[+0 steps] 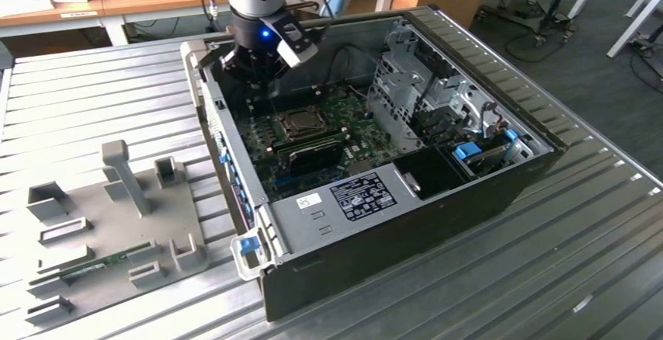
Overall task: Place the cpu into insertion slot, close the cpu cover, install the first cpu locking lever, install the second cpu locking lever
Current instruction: 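Install the first cpu locking lever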
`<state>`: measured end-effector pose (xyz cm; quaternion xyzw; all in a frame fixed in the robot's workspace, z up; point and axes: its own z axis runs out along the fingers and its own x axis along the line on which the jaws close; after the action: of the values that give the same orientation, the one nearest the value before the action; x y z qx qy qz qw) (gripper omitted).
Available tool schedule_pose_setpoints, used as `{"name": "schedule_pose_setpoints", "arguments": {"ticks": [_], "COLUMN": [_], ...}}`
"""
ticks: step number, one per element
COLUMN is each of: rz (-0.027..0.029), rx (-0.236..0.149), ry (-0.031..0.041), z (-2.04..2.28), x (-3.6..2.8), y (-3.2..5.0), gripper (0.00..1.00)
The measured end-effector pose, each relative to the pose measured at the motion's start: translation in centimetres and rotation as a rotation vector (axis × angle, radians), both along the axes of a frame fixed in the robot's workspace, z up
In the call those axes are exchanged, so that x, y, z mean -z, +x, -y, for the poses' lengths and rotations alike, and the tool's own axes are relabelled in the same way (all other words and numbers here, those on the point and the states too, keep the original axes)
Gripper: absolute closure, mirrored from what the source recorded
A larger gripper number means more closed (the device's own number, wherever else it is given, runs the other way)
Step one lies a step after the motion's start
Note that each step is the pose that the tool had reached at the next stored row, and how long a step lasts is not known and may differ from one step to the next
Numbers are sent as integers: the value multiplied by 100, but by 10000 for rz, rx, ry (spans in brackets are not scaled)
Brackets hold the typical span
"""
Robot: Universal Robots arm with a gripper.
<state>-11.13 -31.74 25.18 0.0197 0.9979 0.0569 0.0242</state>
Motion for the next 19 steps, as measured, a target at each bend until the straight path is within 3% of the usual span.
{"name": "schedule_pose_setpoints", "arguments": {"ticks": [11,19], "rz": [1,0], "rx": [-1,0], "ry": [34,62], "z": [0,0], "x": [4,13], "y": [234,282], "gripper": [89,89]}}
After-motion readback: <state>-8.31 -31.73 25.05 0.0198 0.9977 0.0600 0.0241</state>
